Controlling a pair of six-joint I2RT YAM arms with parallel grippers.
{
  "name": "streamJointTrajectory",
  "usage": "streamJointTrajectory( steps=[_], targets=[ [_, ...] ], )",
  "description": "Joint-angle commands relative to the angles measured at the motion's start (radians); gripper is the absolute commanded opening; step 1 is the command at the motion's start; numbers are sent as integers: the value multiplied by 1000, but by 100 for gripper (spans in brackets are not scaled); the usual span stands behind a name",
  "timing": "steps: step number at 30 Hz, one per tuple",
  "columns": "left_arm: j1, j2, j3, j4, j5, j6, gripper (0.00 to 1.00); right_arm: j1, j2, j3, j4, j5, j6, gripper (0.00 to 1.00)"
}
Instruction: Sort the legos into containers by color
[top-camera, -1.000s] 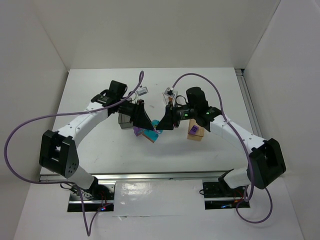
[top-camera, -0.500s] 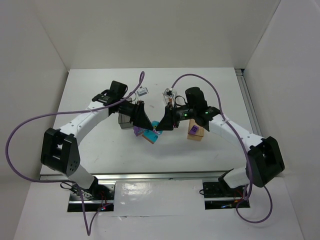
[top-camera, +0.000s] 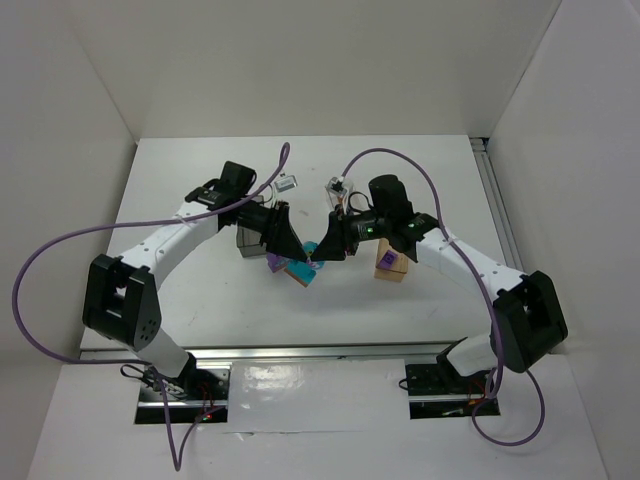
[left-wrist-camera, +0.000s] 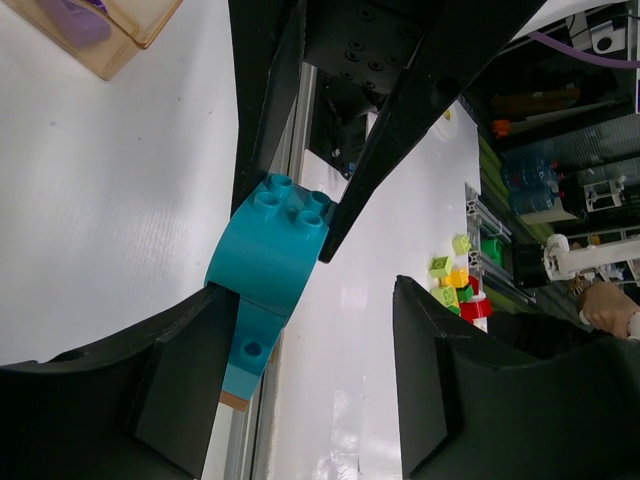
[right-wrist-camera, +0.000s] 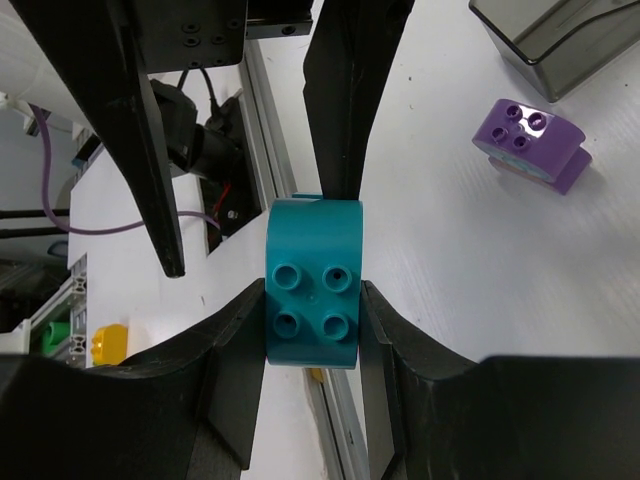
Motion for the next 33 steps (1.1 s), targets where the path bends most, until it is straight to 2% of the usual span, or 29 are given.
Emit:
streamJointTrajectory(
  steps=[1, 8, 14, 19, 33],
  targets=[
    [-17, 12, 41, 57, 11, 32, 70, 40, -9, 58, 79, -83, -4, 31],
    [3, 12, 71, -5, -49, 83, 72, 40, -18, 58, 32, -92, -16, 31],
    [50, -17, 71, -5, -58, 104, 81, 40, -64, 35, -17, -69, -34, 31],
    [61, -17, 80, -60, -1, 166, 87, 29, -86, 16, -16, -80, -34, 31],
    [61, -8, 80, -135, 169, 278, 87, 20, -28, 47, 67, -120, -1, 31]
  ],
)
